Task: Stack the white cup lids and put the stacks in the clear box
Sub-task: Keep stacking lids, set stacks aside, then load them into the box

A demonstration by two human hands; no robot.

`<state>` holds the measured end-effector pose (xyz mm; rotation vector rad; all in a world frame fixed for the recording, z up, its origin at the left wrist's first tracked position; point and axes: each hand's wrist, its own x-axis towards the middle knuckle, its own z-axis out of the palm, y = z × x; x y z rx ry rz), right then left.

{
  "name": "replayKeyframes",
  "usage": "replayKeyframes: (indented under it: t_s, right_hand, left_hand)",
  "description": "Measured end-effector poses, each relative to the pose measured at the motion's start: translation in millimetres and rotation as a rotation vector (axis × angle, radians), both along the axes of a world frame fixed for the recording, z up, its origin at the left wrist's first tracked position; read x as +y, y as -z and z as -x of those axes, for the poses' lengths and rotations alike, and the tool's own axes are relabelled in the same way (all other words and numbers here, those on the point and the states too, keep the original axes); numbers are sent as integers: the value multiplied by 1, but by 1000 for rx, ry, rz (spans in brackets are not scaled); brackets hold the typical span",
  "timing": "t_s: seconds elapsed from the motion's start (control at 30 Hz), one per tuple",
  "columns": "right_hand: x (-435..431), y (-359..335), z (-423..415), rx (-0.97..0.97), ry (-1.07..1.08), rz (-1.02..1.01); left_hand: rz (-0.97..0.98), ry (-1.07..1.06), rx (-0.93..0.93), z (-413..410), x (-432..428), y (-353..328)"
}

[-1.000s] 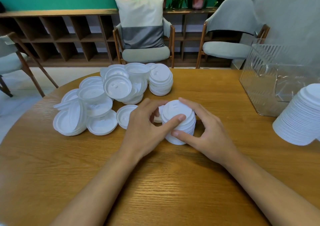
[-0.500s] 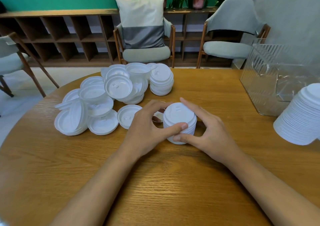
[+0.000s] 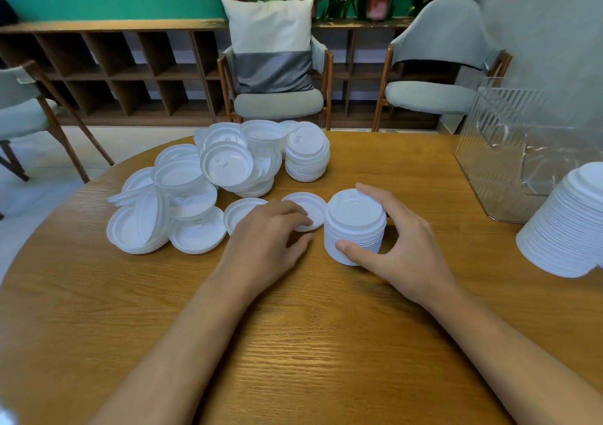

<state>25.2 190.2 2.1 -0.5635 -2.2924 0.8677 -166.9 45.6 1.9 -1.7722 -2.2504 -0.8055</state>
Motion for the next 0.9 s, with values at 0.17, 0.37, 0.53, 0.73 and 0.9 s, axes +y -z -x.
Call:
replayKeyframes:
  t_s: [0.17,0.37,0.53,0.73,0.9]
  right_hand:
    - [0,-1,0,-12,-8,16]
    - [-2,-1,-1,-18,-13,18]
    - [-5,-2,1,-15,-31,23]
    - [-9,-4,3,-8,-81,63]
    - [-14,-7,2,-30,-163,95]
  left_hand:
    - [-9,-11,-16,-2,1,-2]
    - [-296,-118,-172,-3,-3,-13]
    - [-501,-96,-415,-17,-4,-21]
    - [-621,-46,-706,-16,-3,-26]
    - [-555,-40,-798,-16,0,-25]
